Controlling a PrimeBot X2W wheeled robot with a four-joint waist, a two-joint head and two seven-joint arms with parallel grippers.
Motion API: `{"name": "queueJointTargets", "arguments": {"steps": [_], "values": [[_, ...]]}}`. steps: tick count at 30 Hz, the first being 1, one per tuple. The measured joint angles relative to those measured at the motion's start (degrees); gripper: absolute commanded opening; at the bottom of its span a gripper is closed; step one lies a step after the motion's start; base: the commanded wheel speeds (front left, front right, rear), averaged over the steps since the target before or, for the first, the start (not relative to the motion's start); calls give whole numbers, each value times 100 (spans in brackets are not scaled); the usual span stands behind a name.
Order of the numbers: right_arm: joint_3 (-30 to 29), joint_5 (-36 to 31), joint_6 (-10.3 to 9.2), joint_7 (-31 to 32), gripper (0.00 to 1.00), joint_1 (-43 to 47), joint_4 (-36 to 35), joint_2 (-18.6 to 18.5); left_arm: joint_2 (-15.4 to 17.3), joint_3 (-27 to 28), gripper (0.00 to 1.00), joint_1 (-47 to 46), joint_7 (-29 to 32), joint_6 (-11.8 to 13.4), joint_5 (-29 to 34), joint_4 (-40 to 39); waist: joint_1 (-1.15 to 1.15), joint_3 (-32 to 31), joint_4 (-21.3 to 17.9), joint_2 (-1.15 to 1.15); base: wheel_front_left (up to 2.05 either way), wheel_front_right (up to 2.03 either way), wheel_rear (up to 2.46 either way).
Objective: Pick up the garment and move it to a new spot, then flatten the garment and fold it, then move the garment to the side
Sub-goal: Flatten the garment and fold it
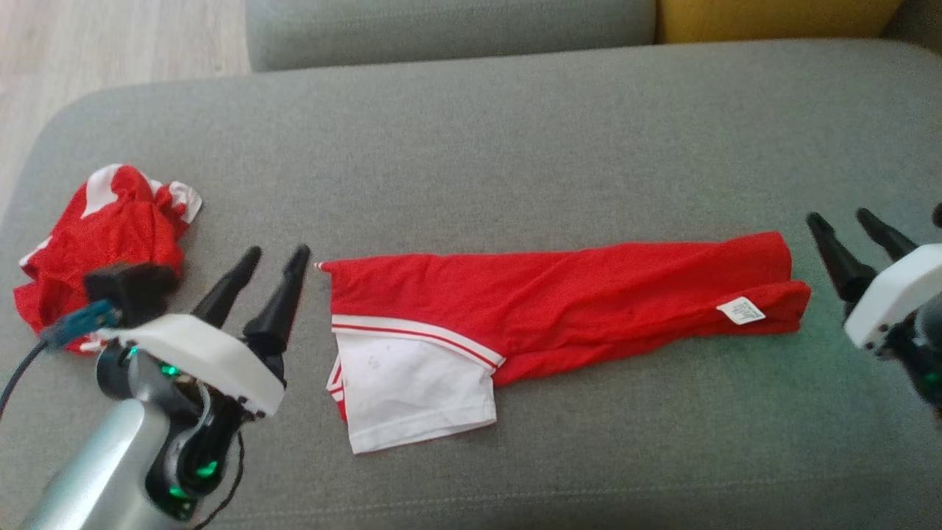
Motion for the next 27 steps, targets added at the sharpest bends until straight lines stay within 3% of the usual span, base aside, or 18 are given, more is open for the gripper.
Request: {"name": "queueJointTargets", "arguments": {"steps": [5, 9, 13, 18, 22, 27], "values": [[-615, -230, 0, -643, 100, 548, -399, 542, -625, 477, 100, 310, -1006, 94, -328, 309, 0, -221, 8, 0, 0, 0, 0], [-985, -676, 0, -1093, 100, 1056, -651, 1026, -973, 604, 100, 558, -1423, 40, -328, 573, 0, -314, 34, 0, 0, 0, 0], [-1340, -1203, 0, -1495, 100, 1474, -880, 1534, -1262, 788, 100, 837, -1522, -57, 157, 831, 0, -320, 56, 0, 0, 0, 0], [-1699, -1855, 0, -1736, 100, 1823, -1020, 1993, -1837, 1488, 100, 1160, -1523, -328, 1263, 711, 0, -252, 73, 0, 0, 0, 0], [-1902, -2196, 0, -1726, 100, 1899, -1113, 2183, -2186, 1852, 100, 1265, -1523, -675, 1794, 711, 0, -143, 90, 0, 0, 0, 0], [-2243, -2413, 0, -1588, 100, 1868, -1116, 2265, -2307, 2045, 100, 1257, -1524, -942, 2101, 792, 0, -28, 120, 0, 0, 0, 0]]}}
